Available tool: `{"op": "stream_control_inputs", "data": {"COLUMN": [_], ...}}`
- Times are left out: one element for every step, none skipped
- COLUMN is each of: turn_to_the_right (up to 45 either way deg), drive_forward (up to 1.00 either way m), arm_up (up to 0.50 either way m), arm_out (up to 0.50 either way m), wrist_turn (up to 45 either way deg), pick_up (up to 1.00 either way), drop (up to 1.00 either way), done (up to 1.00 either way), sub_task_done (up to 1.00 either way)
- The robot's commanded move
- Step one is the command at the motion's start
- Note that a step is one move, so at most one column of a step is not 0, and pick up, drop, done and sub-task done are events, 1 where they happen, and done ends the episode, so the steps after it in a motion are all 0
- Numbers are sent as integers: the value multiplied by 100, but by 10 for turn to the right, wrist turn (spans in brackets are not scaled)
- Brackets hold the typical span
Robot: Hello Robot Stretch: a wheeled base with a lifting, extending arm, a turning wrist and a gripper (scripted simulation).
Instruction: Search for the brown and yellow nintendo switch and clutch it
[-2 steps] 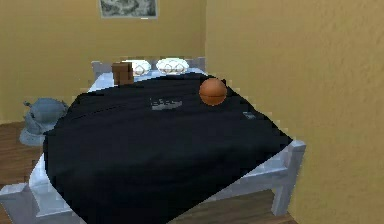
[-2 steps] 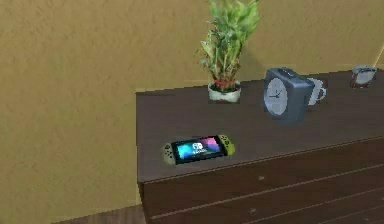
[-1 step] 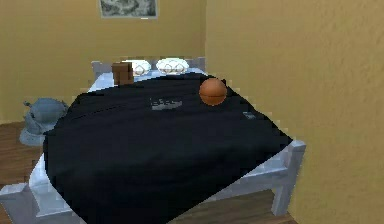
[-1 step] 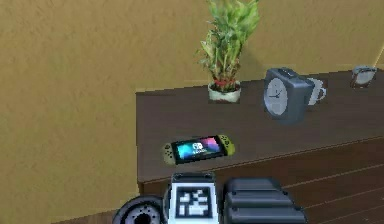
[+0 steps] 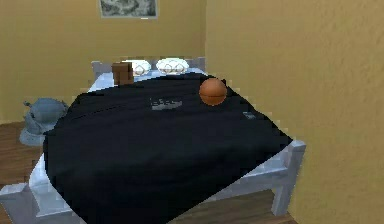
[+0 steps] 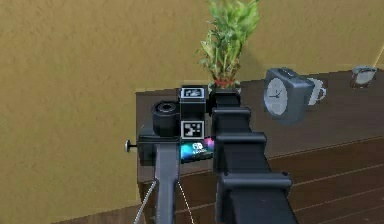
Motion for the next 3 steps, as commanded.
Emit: {"op": "stream_control_inputs", "data": {"turn_to_the_right": [0,0,0], "drive_forward": [0,0,0], "arm_up": [0,0,0], "arm_out": [0,0,0], "wrist_turn": [450,450,450], "pick_up": [0,0,0], "drop": [0,0,0], "done": [0,0,0], "sub_task_done": [0,0,0]}}
